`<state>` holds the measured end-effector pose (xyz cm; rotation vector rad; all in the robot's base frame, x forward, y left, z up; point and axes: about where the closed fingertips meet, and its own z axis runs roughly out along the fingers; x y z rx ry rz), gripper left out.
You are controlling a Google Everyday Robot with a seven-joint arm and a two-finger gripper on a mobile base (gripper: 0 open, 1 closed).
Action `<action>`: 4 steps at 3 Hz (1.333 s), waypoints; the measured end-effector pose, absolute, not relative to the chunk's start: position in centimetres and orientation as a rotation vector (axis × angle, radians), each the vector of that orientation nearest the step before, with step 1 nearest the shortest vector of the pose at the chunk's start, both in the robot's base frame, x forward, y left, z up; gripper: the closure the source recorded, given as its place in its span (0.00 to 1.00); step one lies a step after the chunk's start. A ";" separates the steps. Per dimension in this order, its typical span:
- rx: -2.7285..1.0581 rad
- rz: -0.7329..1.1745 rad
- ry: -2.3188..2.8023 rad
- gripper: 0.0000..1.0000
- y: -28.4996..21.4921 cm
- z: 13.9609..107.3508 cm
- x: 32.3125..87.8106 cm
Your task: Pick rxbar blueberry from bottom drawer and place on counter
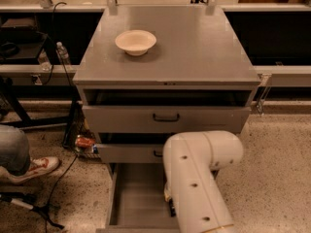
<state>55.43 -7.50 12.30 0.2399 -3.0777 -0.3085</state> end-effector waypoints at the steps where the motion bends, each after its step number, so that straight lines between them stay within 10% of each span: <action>1: 0.174 -0.713 -3.057 1.00 -6.1 17.4 59.0; 2: 0.107 -1.061 -3.037 1.00 -8.9 22.4 62.0; 4: 0.221 -1.093 -3.037 1.00 -10.8 24.1 61.9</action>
Offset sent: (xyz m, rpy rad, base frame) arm 0.0408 -0.0881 0.1751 0.7556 -0.0497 0.1235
